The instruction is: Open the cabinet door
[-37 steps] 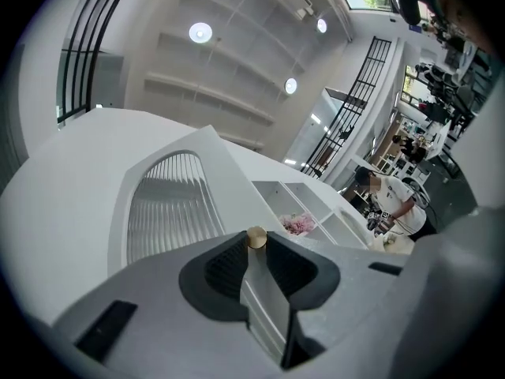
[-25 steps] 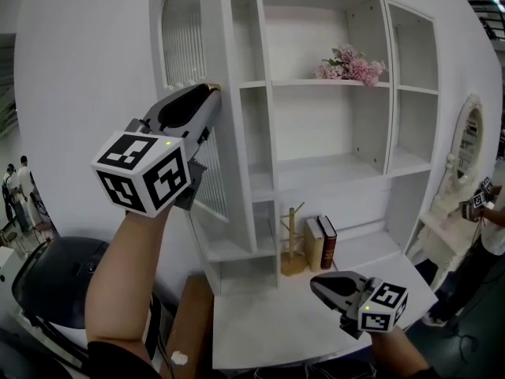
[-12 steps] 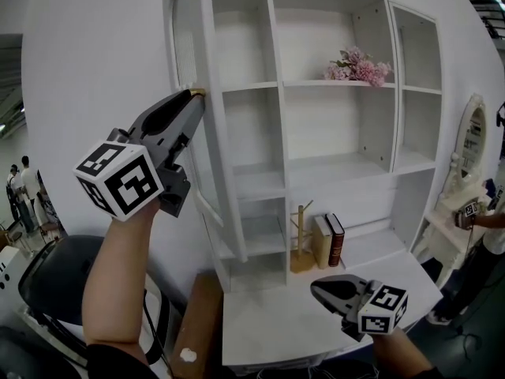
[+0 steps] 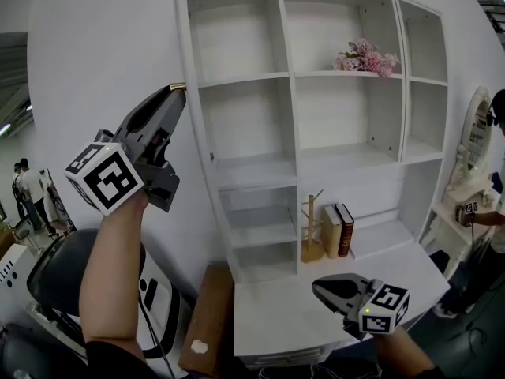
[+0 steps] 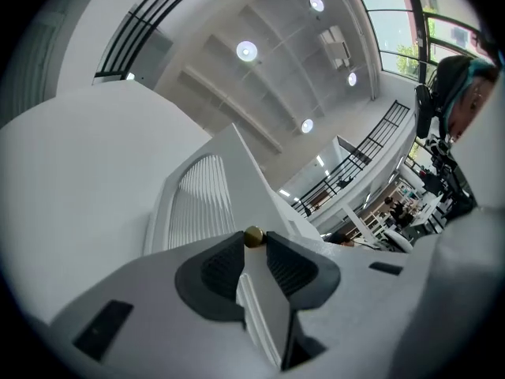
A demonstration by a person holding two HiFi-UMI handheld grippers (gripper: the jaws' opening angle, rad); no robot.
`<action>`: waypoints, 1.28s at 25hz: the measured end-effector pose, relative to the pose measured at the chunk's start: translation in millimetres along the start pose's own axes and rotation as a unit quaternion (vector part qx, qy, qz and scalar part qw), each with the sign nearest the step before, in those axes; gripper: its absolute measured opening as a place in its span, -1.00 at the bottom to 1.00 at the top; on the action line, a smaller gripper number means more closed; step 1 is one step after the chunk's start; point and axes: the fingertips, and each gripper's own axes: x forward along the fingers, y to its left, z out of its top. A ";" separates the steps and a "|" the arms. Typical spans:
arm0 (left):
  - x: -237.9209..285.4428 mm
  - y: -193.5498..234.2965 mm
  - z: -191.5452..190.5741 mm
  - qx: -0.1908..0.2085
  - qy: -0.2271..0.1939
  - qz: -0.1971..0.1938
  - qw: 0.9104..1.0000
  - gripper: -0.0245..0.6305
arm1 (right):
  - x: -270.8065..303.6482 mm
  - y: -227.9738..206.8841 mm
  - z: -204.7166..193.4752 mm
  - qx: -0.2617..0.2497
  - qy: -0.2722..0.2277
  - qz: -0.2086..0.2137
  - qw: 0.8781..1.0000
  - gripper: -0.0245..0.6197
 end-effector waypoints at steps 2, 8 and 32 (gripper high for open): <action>-15.4 8.6 6.7 -0.010 -0.008 0.006 1.000 -0.68 | 5.4 9.4 -1.6 0.000 -0.001 0.001 1.000 -0.91; -34.2 25.7 13.6 -0.039 -0.013 -0.001 0.999 -0.68 | 11.6 20.2 -12.9 0.005 0.004 0.006 1.000 -0.91; -128.1 4.7 43.6 0.020 -0.019 0.120 0.992 -0.68 | -15.2 49.8 -14.6 -0.007 0.022 0.041 0.999 -0.91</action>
